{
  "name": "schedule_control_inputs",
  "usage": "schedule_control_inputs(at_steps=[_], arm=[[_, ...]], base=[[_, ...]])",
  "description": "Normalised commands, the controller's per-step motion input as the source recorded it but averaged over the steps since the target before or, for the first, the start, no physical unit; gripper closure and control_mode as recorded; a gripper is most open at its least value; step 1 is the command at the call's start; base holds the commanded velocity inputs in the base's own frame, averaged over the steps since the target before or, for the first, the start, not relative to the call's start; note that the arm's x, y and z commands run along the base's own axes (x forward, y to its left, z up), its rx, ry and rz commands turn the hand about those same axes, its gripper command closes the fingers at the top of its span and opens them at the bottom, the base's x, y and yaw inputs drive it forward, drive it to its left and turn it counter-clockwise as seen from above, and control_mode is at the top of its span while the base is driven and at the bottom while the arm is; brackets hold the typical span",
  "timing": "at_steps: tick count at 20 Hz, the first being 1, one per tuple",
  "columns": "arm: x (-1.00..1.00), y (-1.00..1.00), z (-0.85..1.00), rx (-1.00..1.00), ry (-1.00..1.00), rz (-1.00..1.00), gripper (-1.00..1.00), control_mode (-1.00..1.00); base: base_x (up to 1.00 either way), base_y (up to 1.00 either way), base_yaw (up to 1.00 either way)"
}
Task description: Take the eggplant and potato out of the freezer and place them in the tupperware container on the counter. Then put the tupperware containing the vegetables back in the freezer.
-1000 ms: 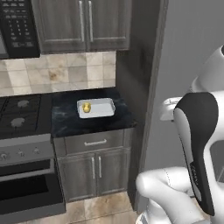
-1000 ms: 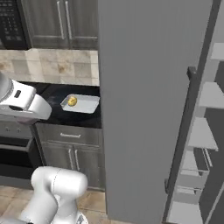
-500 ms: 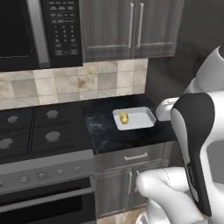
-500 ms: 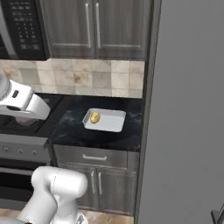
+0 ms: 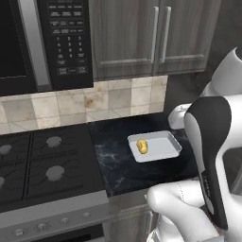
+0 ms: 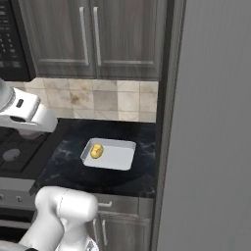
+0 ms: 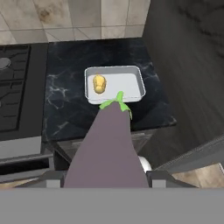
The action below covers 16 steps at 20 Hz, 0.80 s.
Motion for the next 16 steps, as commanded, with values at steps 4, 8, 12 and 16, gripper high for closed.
schedule_control_inputs(at_steps=[4, 8, 12, 16], arm=[[0.15, -0.05, -0.55, 0.0, 0.0, -0.02, 1.0, -1.0], [0.39, -0.27, -0.76, 0.0, 0.0, 0.0, 1.0, -1.0], [0.71, -0.25, -0.76, 0.0, 0.0, 0.0, 1.0, -1.0], [0.8, -0.14, -0.58, 0.0, 0.0, 0.0, 1.0, -1.0]], base=[[0.0, 0.0, 0.0], [0.0, 0.0, 0.0], [0.0, 0.0, 0.0], [0.0, 0.0, 0.0]])
